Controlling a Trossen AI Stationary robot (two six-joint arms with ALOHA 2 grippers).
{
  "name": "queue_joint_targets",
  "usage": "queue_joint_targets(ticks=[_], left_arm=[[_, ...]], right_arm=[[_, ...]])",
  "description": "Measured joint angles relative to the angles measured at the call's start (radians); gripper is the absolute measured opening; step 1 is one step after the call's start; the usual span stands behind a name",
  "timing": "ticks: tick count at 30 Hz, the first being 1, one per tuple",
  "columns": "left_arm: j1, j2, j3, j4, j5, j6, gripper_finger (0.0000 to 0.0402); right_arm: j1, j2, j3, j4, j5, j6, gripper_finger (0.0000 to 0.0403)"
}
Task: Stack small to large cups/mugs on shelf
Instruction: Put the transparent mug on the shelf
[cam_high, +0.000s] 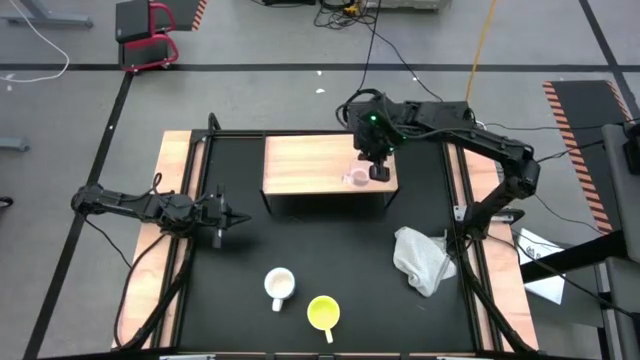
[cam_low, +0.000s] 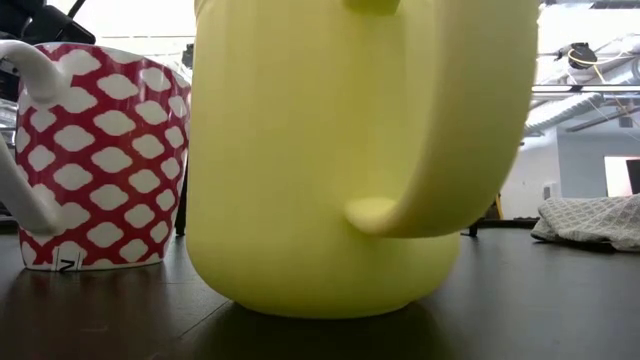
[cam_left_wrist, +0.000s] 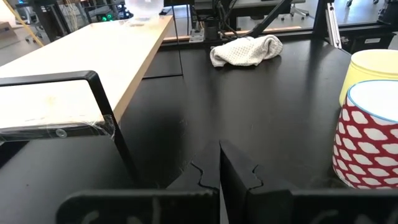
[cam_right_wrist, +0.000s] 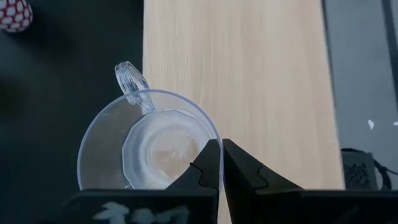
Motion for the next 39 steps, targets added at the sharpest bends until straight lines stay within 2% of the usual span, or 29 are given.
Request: queue_joint_targets(ticks=[7,20,39], left_arm=[[0.0,0.0,0.0,-0.001,0.0,-0.002,0.0003],[0.0,0.0,0.0,-0.009,0.0,0.0,0.0003],[0.0,0.0,0.0,-0.01,0.0,0.002,0.0003]], right_arm=[[0.0,0.045,0.0,0.038,-0.003,-0.001,0.0],[0.0,0.051,0.0,0.121,-0.002,-0.008,0.0],[-0.002,0.067,0.002,0.087,-0.001,-0.049,0.0]])
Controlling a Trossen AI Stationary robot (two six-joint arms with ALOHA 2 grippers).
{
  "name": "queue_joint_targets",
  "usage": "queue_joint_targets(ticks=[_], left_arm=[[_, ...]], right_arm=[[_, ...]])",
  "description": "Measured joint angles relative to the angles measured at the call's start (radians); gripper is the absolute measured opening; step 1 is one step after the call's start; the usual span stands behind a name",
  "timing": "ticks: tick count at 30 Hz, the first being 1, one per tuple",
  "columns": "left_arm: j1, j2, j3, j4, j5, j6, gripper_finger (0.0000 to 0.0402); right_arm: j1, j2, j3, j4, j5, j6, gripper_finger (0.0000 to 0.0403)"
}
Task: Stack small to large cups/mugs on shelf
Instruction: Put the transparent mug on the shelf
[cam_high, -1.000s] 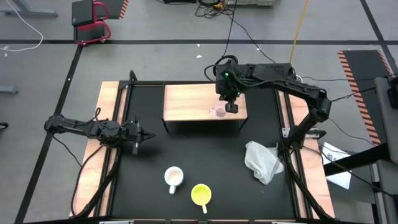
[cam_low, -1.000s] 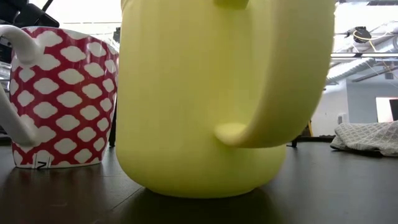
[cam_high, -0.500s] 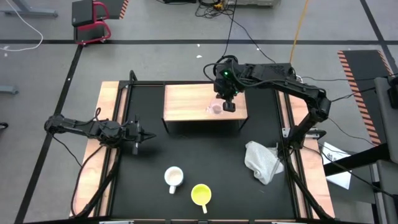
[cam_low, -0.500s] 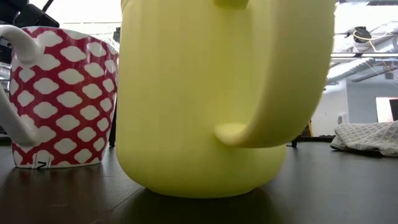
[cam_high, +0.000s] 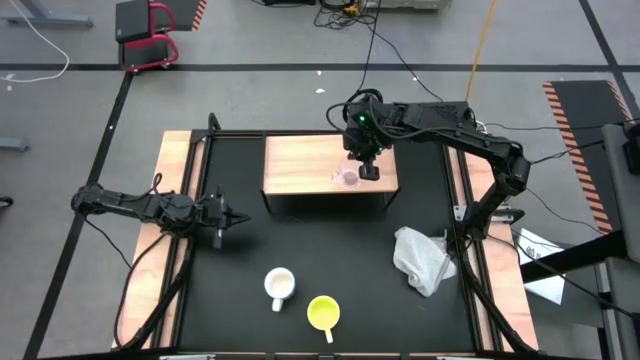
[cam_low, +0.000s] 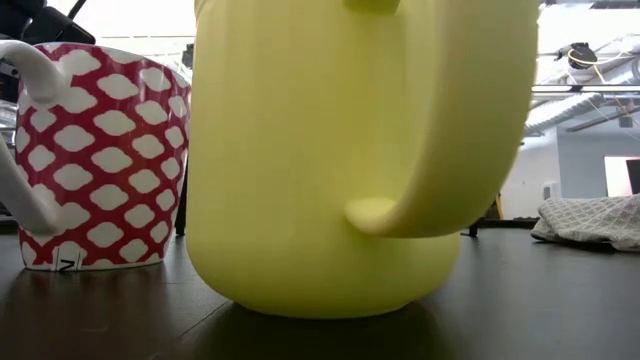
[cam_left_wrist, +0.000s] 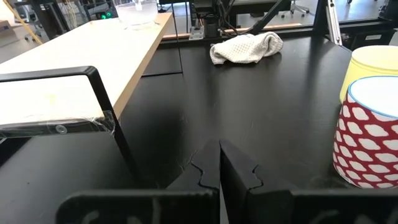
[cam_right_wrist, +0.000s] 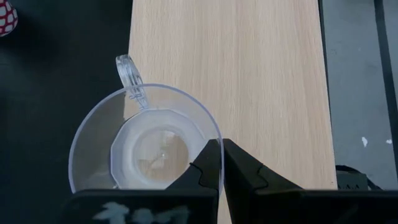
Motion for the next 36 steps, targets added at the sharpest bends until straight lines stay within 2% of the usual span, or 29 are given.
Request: queue_joint_targets(ticks=[20,36], left_arm=[[0.0,0.0,0.0,-0.001,0.0,-0.003,0.0003],[0.0,0.0,0.0,-0.001,0.0,-0.003,0.0003]], right_arm=[[0.0,0.0,-0.001,0.01,0.004,0.047,0.0],[0.0,0.003,-0.003,0.008,0.005,0.049,0.0027]])
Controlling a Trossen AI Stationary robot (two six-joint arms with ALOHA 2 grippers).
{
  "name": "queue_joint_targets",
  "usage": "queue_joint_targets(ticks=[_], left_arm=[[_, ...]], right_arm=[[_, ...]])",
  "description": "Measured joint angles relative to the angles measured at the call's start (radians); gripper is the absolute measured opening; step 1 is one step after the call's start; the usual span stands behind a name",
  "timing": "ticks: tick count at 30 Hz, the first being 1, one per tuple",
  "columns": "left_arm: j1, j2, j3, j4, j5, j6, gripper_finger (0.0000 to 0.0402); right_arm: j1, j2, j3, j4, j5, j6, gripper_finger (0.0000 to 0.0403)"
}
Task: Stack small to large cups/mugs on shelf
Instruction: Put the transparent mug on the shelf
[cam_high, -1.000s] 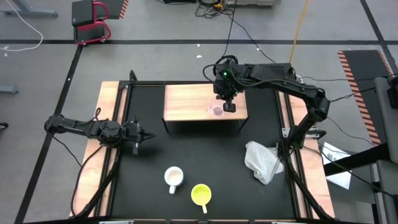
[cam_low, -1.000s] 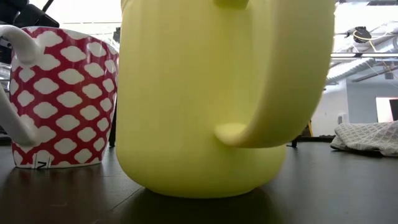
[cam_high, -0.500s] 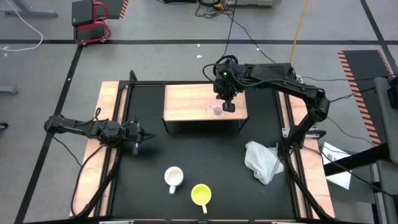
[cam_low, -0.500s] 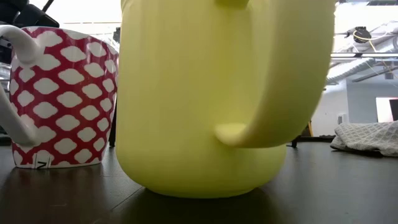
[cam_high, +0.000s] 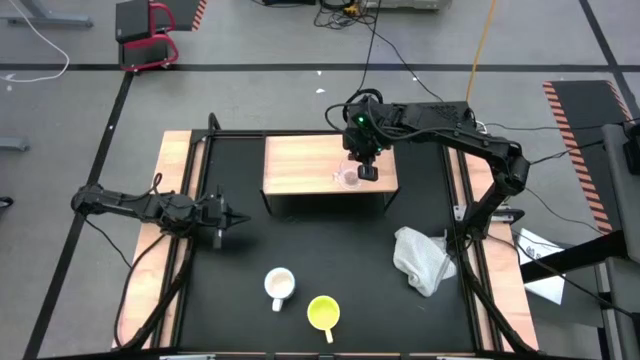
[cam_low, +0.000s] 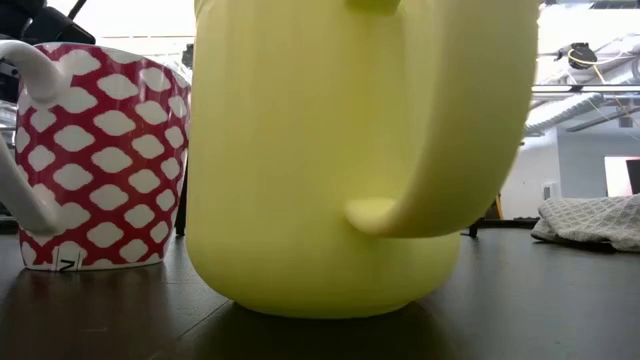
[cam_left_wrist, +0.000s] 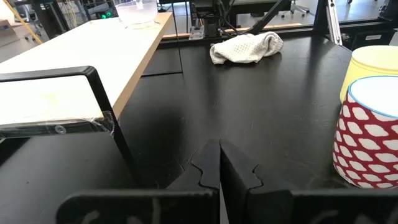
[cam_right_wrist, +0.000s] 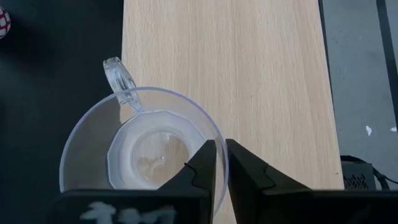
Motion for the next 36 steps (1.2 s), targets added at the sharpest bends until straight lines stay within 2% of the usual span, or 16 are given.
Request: queue_joint_targets(ticks=[18,30,36], left_arm=[[0.0,0.0,0.0,-0.004,0.0,-0.007,0.0003],[0.0,0.0,0.0,-0.003,0.0,-0.007,0.0003],[0.0,0.0,0.0,-0.003,0.0,-0.007,0.0003]], right_arm=[[0.0,0.0,0.0,0.006,-0.031,0.0,0.0032],[0.0,-0.001,0.0,0.03,-0.031,0.004,0.0124],[0.0,-0.001,0.0,0.032,-0.031,0.002,0.0134]])
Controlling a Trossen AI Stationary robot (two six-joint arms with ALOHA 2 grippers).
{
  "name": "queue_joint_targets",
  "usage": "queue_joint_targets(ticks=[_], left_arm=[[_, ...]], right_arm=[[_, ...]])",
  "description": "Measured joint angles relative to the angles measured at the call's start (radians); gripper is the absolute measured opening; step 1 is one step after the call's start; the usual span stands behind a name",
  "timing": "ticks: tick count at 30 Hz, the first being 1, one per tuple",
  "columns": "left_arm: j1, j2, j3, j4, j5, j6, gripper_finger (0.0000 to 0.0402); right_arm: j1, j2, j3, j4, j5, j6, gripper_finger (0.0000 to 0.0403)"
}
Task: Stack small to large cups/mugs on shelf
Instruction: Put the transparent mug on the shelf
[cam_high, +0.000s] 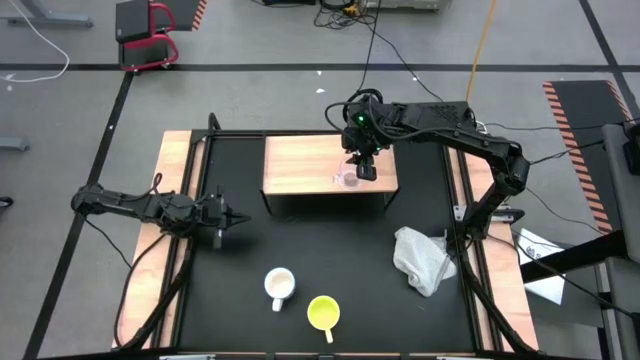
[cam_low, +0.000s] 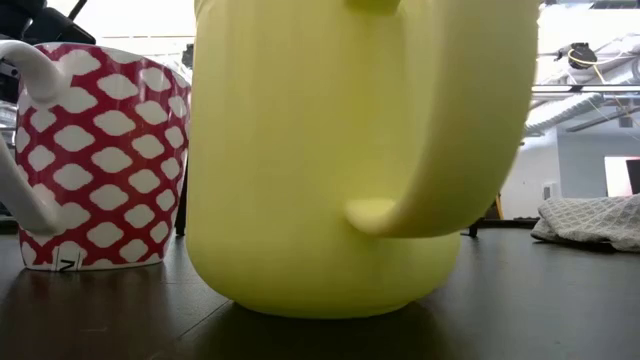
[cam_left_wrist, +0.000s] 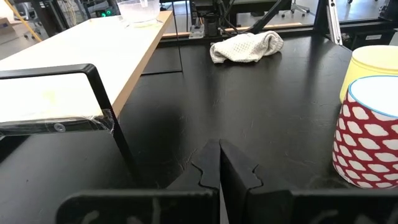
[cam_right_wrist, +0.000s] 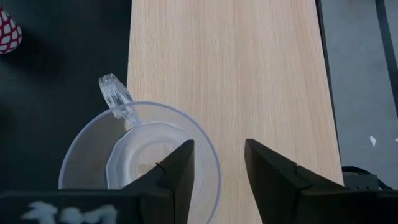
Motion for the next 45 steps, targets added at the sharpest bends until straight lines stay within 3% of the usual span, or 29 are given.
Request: queue_joint_targets(ticks=[29,34,45], left_arm=[[0.0,0.0,0.0,0.0,0.0,0.002,0.0003],[0.0,0.0,0.0,0.001,0.0,0.002,0.0003],[0.0,0.0,0.0,0.001,0.0,0.003,0.0003]], right_arm=[[0.006,-0.211,0.003,-0.032,0.0,0.025,0.0132],[0.027,-0.254,0.003,-0.059,0.0,0.025,0.0107],[0.084,-0.368,0.002,-0.108,-0.001,0.068,0.0009]])
